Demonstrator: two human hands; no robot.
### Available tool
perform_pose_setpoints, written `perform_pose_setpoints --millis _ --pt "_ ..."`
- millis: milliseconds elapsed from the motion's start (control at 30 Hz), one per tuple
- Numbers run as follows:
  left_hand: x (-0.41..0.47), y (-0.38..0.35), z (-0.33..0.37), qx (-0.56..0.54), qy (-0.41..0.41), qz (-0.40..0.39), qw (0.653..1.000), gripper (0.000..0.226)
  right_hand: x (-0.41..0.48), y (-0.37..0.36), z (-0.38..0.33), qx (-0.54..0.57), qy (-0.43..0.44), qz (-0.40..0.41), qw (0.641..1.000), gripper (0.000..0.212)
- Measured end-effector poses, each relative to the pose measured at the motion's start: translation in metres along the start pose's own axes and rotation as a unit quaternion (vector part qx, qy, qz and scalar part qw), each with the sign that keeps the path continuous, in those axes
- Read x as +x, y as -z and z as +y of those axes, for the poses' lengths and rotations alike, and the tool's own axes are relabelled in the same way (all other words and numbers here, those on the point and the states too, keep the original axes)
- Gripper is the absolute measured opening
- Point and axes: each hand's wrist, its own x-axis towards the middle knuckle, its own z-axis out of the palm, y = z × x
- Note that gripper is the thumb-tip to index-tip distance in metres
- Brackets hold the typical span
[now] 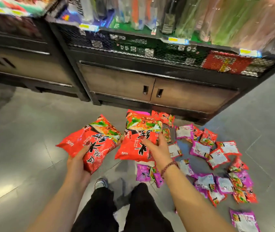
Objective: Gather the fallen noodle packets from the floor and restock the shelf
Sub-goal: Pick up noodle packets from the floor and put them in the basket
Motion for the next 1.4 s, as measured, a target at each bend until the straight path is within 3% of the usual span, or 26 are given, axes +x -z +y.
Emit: perform_pose_setpoints --millis 133,333,533,700,1033,1267,1400 --pt "0.012 0.054 0.035 -0.048 -0.022 0.030 0.998 0.041 0.001 -0.072 -0.002 -0.036 0.010 -0.052 0.998 0.035" --pt "0.040 0.161 0.108 -0.114 -0.062 0.090 0.987 0.053 -0.005 -0.213 0.001 -0.052 -0.010 -0.129 0.990 0.048" --pt "0.063 0.264 0.192 -0.168 -0.126 0.141 0.968 0.038 -0.010 -0.355 0.016 -0.080 -0.001 -0.196 0.977 0.044" --pt "0.084 0.320 0.235 -0.204 -0.150 0.182 0.950 0.049 -0.008 -0.441 0.022 -0.140 -0.004 -0.260 0.955 0.041" --pt "0.171 0.364 0.315 -0.265 -0.163 0.239 0.920 0.047 0.057 -0.606 0.007 -0.211 -0.023 -0.339 0.917 0.049" --pt "0.270 0.364 0.414 -0.295 -0.173 0.297 0.892 0.051 0.138 -0.744 -0.037 -0.244 -0.026 -0.394 0.886 0.046" --pt "0.314 0.369 0.468 -0.302 -0.183 0.313 0.882 0.053 0.171 -0.817 -0.063 -0.252 -0.026 -0.421 0.871 0.033"
